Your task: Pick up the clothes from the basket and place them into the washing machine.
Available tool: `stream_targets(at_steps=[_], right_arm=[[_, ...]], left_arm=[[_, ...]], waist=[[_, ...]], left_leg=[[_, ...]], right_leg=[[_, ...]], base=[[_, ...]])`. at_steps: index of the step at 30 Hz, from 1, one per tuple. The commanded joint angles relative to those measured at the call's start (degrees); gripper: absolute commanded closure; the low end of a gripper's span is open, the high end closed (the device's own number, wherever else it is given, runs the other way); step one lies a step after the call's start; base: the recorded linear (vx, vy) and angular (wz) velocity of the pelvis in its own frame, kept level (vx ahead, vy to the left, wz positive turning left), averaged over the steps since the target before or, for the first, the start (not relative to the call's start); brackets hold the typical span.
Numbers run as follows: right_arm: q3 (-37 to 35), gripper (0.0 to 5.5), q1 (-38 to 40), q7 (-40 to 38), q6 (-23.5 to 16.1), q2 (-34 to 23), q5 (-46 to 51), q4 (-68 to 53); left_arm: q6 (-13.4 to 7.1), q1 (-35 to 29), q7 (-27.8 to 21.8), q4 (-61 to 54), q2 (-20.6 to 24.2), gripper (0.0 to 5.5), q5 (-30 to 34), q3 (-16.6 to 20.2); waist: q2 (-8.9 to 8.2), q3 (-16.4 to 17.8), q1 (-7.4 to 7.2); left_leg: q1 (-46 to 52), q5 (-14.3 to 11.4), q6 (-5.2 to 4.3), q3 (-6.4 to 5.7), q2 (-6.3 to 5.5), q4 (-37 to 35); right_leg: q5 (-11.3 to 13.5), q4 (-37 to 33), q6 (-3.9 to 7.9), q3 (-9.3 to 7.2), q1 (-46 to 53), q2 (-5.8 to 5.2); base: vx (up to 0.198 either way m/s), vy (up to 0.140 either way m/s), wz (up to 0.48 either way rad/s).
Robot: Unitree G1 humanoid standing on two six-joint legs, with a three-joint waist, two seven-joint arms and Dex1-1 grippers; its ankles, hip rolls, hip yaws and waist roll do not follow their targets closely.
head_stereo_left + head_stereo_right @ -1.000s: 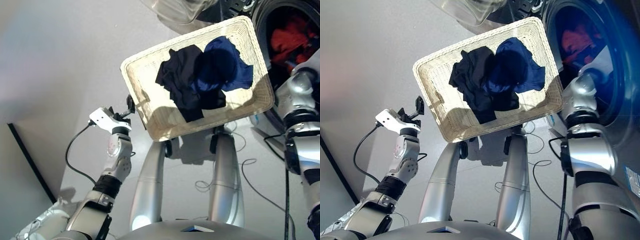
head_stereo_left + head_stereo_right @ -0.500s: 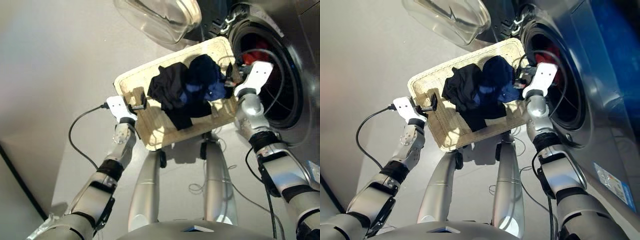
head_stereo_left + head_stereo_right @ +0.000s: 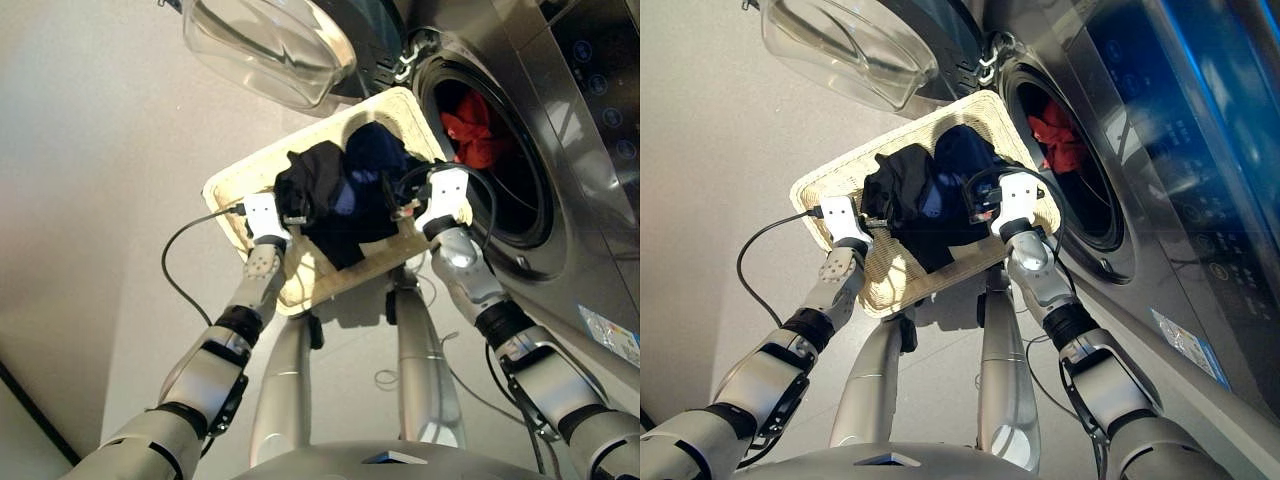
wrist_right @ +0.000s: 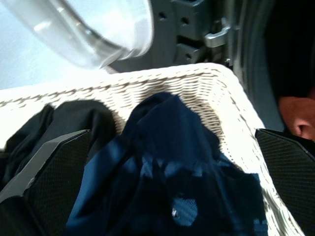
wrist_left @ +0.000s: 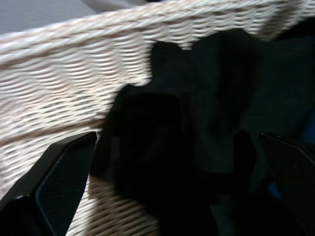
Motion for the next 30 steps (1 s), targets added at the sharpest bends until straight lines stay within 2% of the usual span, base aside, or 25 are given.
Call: stream_targets(at_steps=[1,9,15,16,17,20,23,26,30], right_arm=[[1.54,0.0,-1.33,0.68,-1.76,0.66,-2.26,-5.82],[3.24,0.0,-2.21,0.96,-1.46,0.85,-3.03,-10.46],[2.72,0.0,-2.04,1.99,-1.71,1.2,0.38,-14.21],[2.65,0.0,-1.83,2.49,-1.73,1.3,1.24,-14.63],[2.63,0.0,-1.5,2.87,-1.66,1.29,1.78,-14.87],[2.48,0.0,-0.57,3.66,-1.45,1.55,2.85,-14.98],[1.99,0.0,-0.12,3.63,-1.38,1.49,2.56,-14.13],[1.73,0.0,-0.65,3.26,-1.59,1.17,1.0,-11.78],[2.84,0.0,-2.42,1.69,-1.57,-0.36,-5.23,-8.08]], left_arm=[[-1.12,-3.77,-1.23,2.68,-0.37,0.0,-1.07,0.35],[-0.39,-7.29,-2.01,3.3,-0.22,0.0,-1.99,-0.65],[0.77,-12.0,-1.27,8.49,1.35,0.0,-3.14,1.67],[1.15,-12.63,-1.72,9.48,1.7,1.85,-3.96,2.75],[1.4,-12.87,-2.02,9.88,1.92,5.5,-4.55,3.37],[1.59,-13.04,-2.6,10.07,1.72,5.5,-5.51,4.36],[1.23,-12.45,-2.72,9.06,1.1,5.5,-5.36,3.89],[0.4,-11.54,-3.1,6.85,0.93,5.5,-5.84,3.32],[-1.52,-9.23,-3.6,0.87,1.49,5.5,-8.25,2.81]], waist=[[1.48,1.12,-1.58],[0.99,2.35,-3.9],[-0.13,2.85,-6.15],[-0.4,2.95,-6.6],[-0.58,3.05,-6.82],[-0.89,3.26,-7.28],[-0.69,3.04,-7.21],[-0.21,2.41,-6.49],[0.38,1.51,-4.69]], left_leg=[[-1.94,-3.87,0.67,-3.49,0.21,3.76],[-5.59,-5.48,0.56,-2.98,0.76,6.96],[-9.15,-6.25,0.75,-2.64,1.56,9.08],[-9.6,-6.53,0.82,-2.53,1.82,9.67],[-9.97,-6.76,0.92,-2.52,1.97,10.51],[-10.69,-7.1,1.15,-2.72,2.21,12.27],[-10.18,-7.07,1.14,-3.0,2.01,12.0],[-9.2,-6.71,1.0,-3.24,1.59,10.99],[-5.98,-5.7,0.61,-3.85,1.02,8.06]], right_leg=[[5.47,-2.78,2.13,-1.42,-3.16,2.87],[5.35,-0.32,1.91,-0.9,-7.61,4.07],[6.14,0.44,2.18,-0.86,-11.28,5.1],[6.15,0.85,2.24,-0.76,-11.82,5.34],[6.13,1.52,2.2,-0.78,-12.21,5.5],[6.14,2.95,2.16,-0.66,-12.64,5.73],[6.18,2.85,2.14,-0.74,-12.12,5.24],[6.3,2.22,2.11,-1.01,-11.03,4.63],[6.31,0.24,2.1,-1.73,-7.34,3.31]], base=[[0.0,0.0,0.0],[0.0,0.0,0.0],[0.0,0.0,0.0],[0.0,0.0,0.0],[0.0,0.0,0.0],[0.012,-0.009,-0.238],[0.0,0.0,0.0],[0.0,0.0,0.0],[0.0,0.0,0.0]])
